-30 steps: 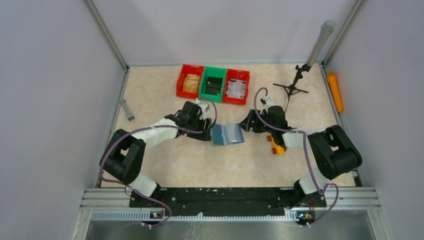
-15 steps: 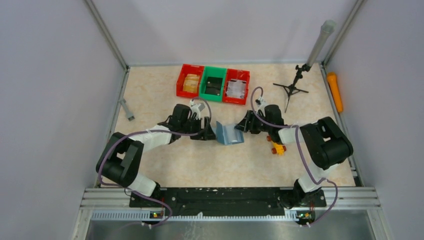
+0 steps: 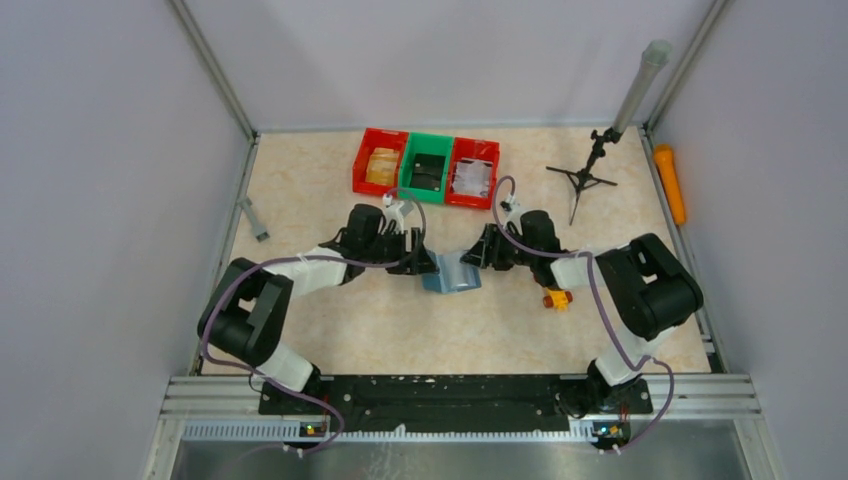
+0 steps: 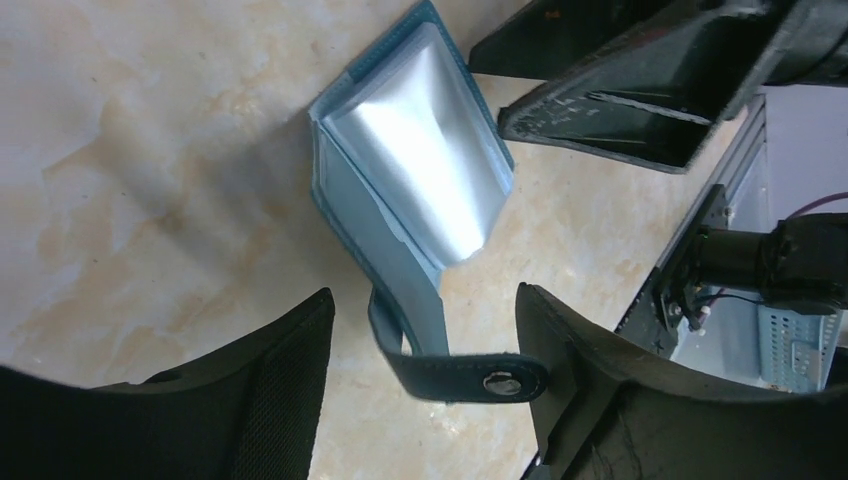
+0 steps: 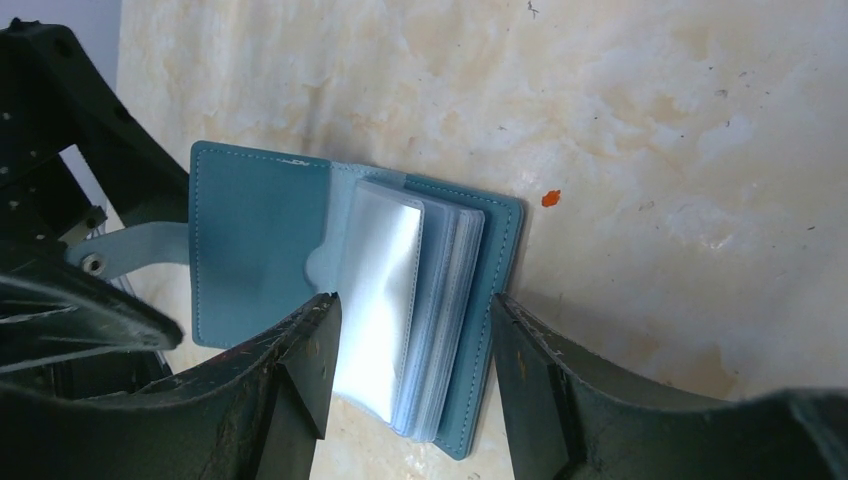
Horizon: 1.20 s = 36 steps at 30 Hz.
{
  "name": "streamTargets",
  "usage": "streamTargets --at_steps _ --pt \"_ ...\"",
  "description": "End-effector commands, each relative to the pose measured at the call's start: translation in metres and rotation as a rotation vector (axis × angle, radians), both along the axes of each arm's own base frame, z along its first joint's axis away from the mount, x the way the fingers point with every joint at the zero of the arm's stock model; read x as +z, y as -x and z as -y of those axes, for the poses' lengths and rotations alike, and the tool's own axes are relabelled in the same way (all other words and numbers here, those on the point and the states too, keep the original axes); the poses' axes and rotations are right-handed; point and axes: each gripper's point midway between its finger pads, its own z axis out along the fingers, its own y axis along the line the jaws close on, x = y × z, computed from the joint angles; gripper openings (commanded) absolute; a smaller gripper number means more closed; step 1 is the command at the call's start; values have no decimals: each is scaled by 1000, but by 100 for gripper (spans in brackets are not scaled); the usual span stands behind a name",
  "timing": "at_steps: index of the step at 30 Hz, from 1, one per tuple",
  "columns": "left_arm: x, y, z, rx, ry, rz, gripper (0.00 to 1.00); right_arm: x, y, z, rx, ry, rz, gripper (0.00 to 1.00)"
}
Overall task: Take the credit cards out of the card holder
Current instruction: Open the card holder at the center of the board.
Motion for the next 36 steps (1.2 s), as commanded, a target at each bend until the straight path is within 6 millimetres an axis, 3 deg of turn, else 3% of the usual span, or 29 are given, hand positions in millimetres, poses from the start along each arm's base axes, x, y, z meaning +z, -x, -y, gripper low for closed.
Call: streamTargets --at_steps 1,2,5,7,9,15,22,26,31,36 --pt "-13 -13 1 20 -54 -40 66 23 -10 -11 23 -33 81 58" --pt "-16 -14 0 23 -62 -51 61 23 -10 -10 20 -32 83 58" --pt "-22 -16 -1 37 -81 -69 34 24 -12 -8 11 -19 91 58" --pt "-24 -17 -1 34 -88 -75 13 23 -13 -6 2 -6 93 62" --pt "-25 -17 -1 32 -89 -80 2 21 -14 -3 -15 14 91 67" --pt "-41 -22 -20 98 -194 -115 0 17 -21 12 -86 95 97 77" --pt "-53 -26 -29 131 -262 -131 0 0 -20 8 -57 119 26 77" --pt "-62 -26 -32 130 -300 -162 0 -2 -11 -7 14 43 -13 70" --pt "-71 -26 -36 138 -336 -193 0 12 -6 -17 56 -43 9 60" --pt "-76 -26 -39 153 -356 -204 0 17 -4 -18 60 -58 18 42"
